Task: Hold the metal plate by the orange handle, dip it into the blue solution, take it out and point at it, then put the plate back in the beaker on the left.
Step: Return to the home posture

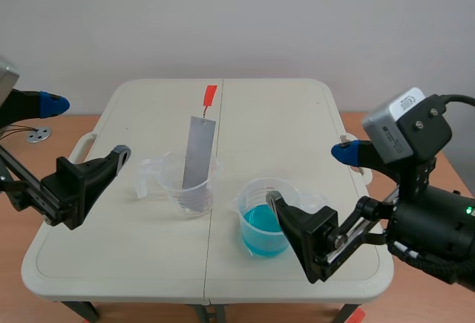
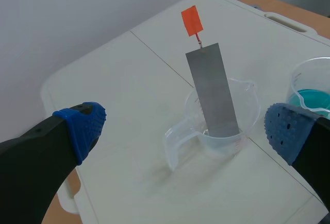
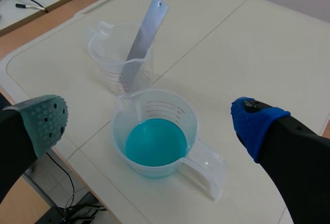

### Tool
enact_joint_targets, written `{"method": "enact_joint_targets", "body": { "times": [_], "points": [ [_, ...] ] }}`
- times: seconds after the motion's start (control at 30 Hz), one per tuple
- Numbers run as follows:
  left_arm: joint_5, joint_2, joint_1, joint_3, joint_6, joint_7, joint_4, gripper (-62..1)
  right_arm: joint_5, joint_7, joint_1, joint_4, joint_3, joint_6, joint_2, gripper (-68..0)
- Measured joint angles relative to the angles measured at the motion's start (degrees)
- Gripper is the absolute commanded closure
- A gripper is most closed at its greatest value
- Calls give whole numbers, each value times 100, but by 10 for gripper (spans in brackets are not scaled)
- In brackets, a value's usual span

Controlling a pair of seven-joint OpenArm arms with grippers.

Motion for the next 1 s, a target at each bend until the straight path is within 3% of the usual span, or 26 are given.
{"method": "enact_joint_targets", "body": {
  "times": [0.13,1.0],
  "points": [
    [7,0,-125,387,264,-4,0,-623,-2,20,0,9,0,-129,-2,-663],
    [24,2,-476,538,221,-157,0,-623,-4,11,0,9,0,-267,-2,-663]
  ]
}}
